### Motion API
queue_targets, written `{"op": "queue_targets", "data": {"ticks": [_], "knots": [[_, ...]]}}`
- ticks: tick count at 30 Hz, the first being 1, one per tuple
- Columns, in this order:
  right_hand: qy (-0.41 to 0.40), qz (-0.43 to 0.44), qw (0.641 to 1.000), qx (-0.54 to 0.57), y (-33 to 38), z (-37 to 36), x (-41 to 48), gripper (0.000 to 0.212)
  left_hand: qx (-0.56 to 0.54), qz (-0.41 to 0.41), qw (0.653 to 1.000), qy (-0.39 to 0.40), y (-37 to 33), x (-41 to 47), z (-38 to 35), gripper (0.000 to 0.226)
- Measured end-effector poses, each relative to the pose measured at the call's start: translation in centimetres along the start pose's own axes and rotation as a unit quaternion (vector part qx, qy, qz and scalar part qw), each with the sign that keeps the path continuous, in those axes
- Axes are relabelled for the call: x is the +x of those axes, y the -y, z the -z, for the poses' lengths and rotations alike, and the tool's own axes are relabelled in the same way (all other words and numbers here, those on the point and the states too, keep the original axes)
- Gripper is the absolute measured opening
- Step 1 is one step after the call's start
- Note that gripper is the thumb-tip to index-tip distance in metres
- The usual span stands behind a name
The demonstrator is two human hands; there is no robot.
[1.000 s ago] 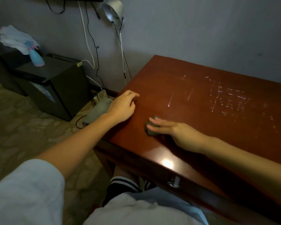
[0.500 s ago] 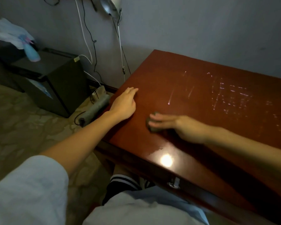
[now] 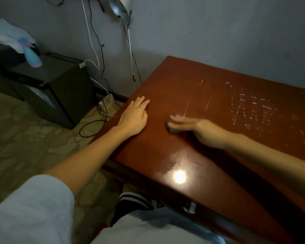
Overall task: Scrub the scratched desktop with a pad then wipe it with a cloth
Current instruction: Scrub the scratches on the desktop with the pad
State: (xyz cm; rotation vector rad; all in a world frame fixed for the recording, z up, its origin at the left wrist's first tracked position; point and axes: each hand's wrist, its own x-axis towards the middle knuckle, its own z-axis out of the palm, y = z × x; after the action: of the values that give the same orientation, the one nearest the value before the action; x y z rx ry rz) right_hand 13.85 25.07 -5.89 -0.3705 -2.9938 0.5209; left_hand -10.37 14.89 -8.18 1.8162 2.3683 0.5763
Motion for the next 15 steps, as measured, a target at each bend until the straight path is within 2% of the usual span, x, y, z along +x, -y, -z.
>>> {"op": "queue_targets", "data": {"ticks": [2, 4, 7, 10, 15], "knots": [[-0.023, -0.052, 0.998, -0.018, -2.2, 1.1, 2.5, 0.081, 0.018, 0.001, 1.000, 0.000, 0.0, 0.1, -0.2, 0.050], [-0.033, -0.059, 0.997, -0.023, -2.0, 0.9, 4.9, 0.077, 0.033, 0.004, 0.999, -0.001, 0.1, 0.1, -0.2, 0.050], [-0.021, 0.001, 1.000, -0.023, 1.1, -1.0, 4.9, 0.077, 0.040, 0.004, 0.999, 0.002, 0.1, 0.2, -0.2, 0.051], [0.012, 0.067, 0.998, -0.011, 2.0, -1.8, 1.3, 0.081, 0.048, 0.004, 0.999, 0.004, 0.0, 0.2, -0.3, 0.051], [-0.029, -0.059, 0.998, -0.015, -3.5, 1.2, 1.4, 0.079, 0.035, 0.006, 0.999, 0.005, -0.1, 0.3, -0.1, 0.051]]}}
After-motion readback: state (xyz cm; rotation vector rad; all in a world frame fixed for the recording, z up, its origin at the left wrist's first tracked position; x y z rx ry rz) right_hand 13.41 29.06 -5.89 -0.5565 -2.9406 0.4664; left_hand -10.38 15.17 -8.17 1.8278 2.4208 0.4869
